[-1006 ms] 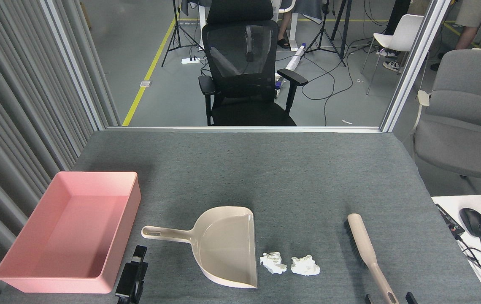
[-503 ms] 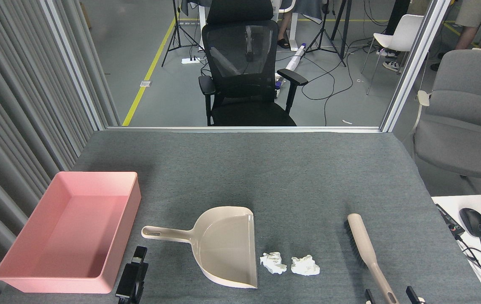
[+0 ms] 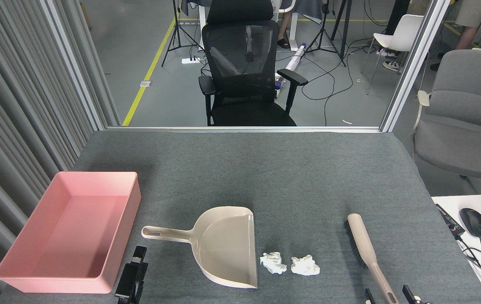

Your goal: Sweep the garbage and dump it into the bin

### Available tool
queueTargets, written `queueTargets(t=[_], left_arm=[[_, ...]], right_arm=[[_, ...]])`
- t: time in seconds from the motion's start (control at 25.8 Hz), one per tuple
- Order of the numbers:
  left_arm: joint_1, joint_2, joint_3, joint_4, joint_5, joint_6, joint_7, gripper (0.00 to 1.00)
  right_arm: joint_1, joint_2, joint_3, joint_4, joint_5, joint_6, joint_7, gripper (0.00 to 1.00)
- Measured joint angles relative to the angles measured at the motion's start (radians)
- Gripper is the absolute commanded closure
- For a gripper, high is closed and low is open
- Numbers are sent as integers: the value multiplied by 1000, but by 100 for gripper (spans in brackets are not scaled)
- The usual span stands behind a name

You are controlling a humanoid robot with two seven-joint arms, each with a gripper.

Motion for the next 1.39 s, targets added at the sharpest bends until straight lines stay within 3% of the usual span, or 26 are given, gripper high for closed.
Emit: queueTargets(t=[0.12,0.39,1.01,1.39], left_arm=[[0,0,1,-1,0,0,0,1],[0,0,4,-1,0,-1,0,1],[-1,0,7,-1,0,-1,0,1],[-1,0,7,-1,0,-1,-1,1]], right_arm=[[1,2,0,0,0,0,0,11],[2,4,-1,1,-3,0,1,25],[9,10,0,15,-13,-7,-4,28],[8,8,0,26,-14,-12,-8,39]])
